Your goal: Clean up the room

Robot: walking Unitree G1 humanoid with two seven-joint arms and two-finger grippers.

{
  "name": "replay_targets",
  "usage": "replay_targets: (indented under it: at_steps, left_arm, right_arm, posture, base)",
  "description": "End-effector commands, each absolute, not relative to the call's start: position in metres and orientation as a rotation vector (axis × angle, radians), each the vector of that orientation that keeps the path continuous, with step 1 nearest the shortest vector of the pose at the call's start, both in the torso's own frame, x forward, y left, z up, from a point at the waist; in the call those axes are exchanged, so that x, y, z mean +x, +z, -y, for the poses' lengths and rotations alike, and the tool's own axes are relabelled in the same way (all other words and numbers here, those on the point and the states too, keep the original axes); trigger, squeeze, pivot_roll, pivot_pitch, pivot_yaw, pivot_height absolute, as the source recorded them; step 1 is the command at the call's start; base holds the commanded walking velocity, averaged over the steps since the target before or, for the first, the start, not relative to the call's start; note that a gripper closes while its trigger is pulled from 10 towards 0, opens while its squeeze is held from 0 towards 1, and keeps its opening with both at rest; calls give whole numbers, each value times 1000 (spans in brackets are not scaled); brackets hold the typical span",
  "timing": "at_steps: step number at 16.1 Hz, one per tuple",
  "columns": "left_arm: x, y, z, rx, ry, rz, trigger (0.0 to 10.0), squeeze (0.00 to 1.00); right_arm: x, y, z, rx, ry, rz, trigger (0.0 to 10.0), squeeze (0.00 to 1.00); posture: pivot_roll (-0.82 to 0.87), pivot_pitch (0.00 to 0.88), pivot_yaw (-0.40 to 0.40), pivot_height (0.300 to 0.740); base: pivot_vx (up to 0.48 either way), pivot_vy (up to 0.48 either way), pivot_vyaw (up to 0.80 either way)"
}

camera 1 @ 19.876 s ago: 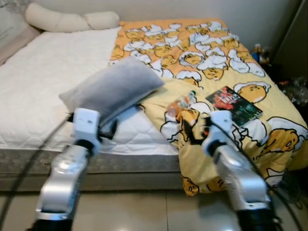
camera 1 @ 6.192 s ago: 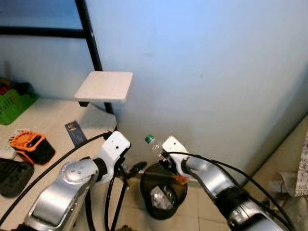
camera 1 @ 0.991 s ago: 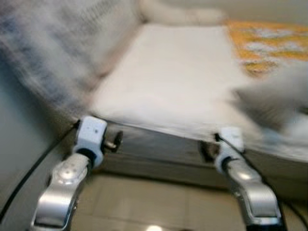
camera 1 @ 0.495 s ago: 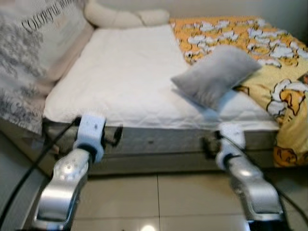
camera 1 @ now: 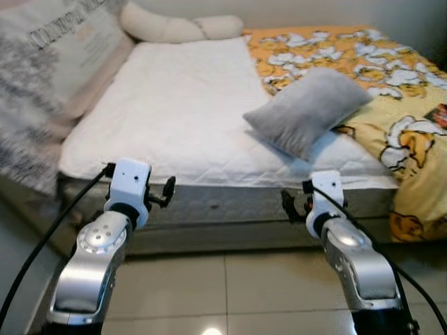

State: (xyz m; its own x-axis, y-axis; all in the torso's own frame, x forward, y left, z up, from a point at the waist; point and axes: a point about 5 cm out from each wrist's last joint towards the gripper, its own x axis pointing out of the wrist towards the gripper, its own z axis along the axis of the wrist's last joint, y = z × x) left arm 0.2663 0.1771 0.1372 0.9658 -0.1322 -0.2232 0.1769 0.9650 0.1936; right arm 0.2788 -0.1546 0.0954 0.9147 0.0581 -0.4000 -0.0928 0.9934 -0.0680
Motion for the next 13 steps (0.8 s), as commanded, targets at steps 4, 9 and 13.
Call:
replay_targets:
  at_steps: [4,9,13]
  left_arm:
    - [270,138,-178,220,-161,-206,10000,0]
    - [271,137,-176,220,-173,-206,10000,0]
    - [272,137,-176,228,-178,-204,10000,0]
  right_arm:
    - [283,94,157,-99,61,-430,10000,0]
    - [283,93,155,-105,65,-436,10000,0]
    - [283,92,153,-104,67,-444,10000,0]
  posture:
    - [-7,0,34,740]
    - [-15,0,38,740]
    - [-11,0,38,740]
  base:
    - [328,0,-334]
    - [326,0,-781]
    - [324,0,-780]
